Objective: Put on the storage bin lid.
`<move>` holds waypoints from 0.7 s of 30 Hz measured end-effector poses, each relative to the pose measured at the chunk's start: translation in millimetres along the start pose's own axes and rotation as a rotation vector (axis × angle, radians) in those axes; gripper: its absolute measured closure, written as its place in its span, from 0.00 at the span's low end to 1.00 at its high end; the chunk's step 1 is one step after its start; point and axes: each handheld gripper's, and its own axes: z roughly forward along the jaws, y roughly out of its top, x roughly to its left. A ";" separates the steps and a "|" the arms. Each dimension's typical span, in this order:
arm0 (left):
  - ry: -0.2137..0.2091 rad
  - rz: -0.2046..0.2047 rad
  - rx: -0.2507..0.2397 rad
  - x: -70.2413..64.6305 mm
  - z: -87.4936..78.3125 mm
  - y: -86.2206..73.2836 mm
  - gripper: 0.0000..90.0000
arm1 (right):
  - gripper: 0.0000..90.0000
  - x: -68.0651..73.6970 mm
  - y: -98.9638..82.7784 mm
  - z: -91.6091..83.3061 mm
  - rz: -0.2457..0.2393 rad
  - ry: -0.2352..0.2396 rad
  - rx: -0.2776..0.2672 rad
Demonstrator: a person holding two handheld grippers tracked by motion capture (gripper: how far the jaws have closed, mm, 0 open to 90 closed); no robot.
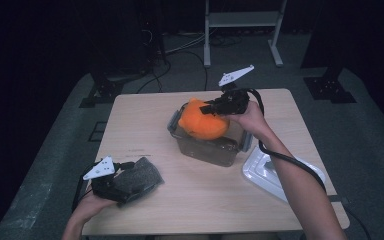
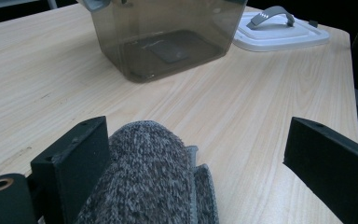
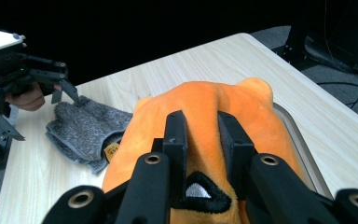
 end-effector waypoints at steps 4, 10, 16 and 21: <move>-0.004 0.000 0.001 -0.5 0.0 -0.5 0.07 | 0.83 -4.4 -4.0 2.8 0.009 -0.005 0.012; -0.005 0.002 0.003 -0.4 -0.1 -0.9 0.07 | 0.83 -10.6 -10.3 5.6 0.023 -0.009 0.024; -0.006 0.003 0.005 -0.5 1.3 -0.7 0.07 | 0.83 -15.2 -16.8 9.4 0.044 -0.012 0.034; -0.007 0.003 0.005 -0.4 1.7 -0.7 0.07 | 0.83 -18.3 -21.0 13.3 0.059 -0.016 0.041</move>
